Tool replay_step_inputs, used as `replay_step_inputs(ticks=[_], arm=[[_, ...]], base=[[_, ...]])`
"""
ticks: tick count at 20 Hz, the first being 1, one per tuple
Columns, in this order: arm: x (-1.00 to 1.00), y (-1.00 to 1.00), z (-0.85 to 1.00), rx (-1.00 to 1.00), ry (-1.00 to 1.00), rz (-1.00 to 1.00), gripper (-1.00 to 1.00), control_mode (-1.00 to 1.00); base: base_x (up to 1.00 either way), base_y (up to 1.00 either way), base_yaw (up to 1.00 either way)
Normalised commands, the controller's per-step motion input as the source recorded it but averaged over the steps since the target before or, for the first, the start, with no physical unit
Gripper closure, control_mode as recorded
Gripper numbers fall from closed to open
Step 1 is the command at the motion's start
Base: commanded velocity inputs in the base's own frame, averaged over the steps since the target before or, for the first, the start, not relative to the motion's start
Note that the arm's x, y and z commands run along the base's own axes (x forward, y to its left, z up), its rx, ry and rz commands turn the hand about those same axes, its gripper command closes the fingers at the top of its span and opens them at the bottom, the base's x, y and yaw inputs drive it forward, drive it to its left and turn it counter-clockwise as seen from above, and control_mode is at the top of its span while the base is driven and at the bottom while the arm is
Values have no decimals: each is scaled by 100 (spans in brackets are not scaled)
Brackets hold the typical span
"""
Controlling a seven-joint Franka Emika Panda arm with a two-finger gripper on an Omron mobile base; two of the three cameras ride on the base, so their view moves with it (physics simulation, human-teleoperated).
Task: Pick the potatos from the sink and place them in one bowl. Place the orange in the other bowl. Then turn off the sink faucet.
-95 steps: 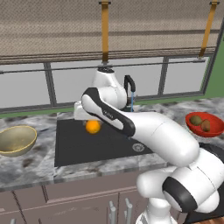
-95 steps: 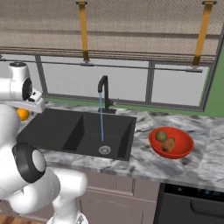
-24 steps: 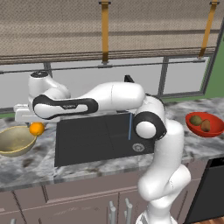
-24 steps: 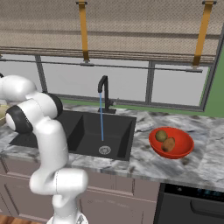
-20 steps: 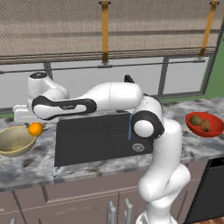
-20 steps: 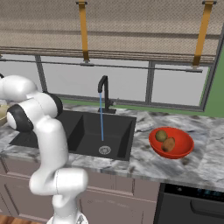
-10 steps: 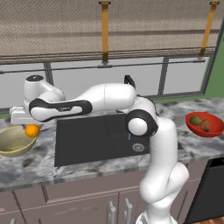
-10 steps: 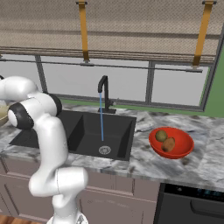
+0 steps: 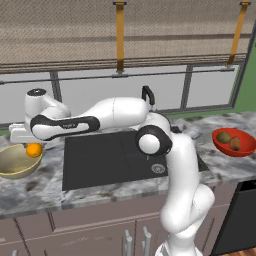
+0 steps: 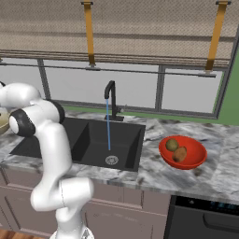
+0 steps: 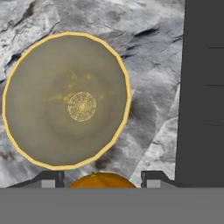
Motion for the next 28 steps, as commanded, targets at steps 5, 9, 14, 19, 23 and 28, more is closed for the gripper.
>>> replay_step_inputs(ticks=[5, 9, 14, 19, 23, 28], arm=[[25, 23, -11, 0, -1, 0, 100, -100], [19, 23, -12, 0, -3, 0, 100, -100], [14, 24, -9, 0, -1, 0, 100, -100], [14, 17, -15, 0, 0, 0, 100, -100], [15, 4, -24, 0, 0, 0, 100, -100], [16, 0, -29, 0, 0, 0, 100, -100]], base=[[0, 0, 0], [0, 0, 0], [0, 0, 0], [0, 0, 0], [0, 0, 0], [0, 0, 0]])
